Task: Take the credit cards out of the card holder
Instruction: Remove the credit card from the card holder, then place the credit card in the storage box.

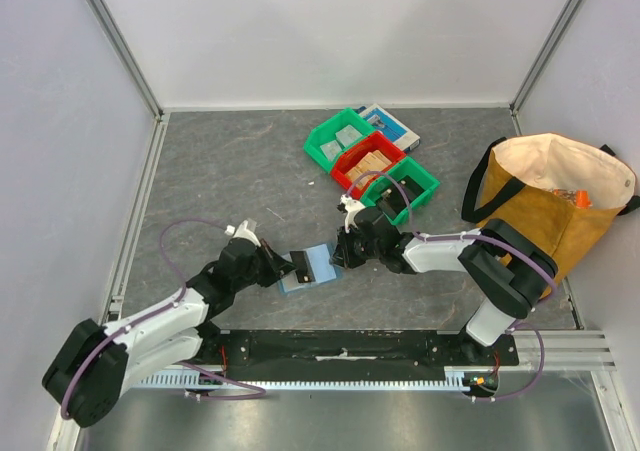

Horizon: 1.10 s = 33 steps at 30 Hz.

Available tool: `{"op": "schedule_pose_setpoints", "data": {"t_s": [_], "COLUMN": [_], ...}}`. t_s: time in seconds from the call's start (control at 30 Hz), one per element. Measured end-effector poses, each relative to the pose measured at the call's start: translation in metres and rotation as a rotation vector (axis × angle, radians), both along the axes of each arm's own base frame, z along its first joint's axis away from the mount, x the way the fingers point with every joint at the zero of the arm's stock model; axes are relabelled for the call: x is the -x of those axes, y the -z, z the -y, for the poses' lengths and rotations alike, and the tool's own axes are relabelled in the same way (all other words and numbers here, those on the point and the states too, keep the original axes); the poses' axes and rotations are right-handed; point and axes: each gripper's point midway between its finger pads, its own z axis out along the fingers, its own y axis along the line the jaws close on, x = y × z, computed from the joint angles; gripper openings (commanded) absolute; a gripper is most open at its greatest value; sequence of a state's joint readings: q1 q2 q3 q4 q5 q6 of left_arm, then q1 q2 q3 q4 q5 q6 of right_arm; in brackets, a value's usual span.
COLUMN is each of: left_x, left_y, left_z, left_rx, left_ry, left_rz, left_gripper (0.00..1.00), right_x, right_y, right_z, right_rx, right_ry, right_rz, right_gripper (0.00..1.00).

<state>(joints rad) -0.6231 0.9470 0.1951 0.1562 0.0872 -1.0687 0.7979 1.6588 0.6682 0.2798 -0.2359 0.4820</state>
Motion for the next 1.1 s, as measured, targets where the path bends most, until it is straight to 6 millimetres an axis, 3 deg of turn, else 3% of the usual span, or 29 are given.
{"op": "schedule_pose_setpoints", "data": {"t_s": [0.2, 0.33, 0.47, 0.77, 0.93, 1.1], "left_x": [0.006, 0.010, 0.007, 0.001, 0.005, 0.008], "left_y": [0.000, 0.004, -0.012, -0.060, -0.090, -0.138], "left_z": [-0.013, -0.022, -0.029, -0.036, -0.024, -0.008], "left_rx": [-0.046, -0.107, -0.147, -0.217, -0.255, -0.260], "left_ry": [-0.018, -0.020, -0.020, 0.025, 0.184, 0.369], "left_rz": [0.006, -0.011, 0.033, 0.157, 0.232, 0.393], "left_gripper": [0.02, 0.02, 0.02, 0.02, 0.02, 0.02], "right_x": [0.000, 0.003, 0.005, 0.004, 0.012, 0.029], "right_y": [-0.001, -0.003, -0.012, -0.072, -0.104, -0.143], "right_z": [0.001, 0.004, 0.012, 0.019, 0.023, 0.023], "right_rx": [0.000, 0.012, 0.031, -0.031, -0.064, -0.106], "right_ry": [0.001, 0.000, 0.009, 0.003, -0.064, -0.199], "right_rz": [-0.001, -0.008, 0.001, 0.138, 0.217, 0.300], "right_gripper": [0.12, 0.18, 0.21, 0.44, 0.62, 0.73]}}
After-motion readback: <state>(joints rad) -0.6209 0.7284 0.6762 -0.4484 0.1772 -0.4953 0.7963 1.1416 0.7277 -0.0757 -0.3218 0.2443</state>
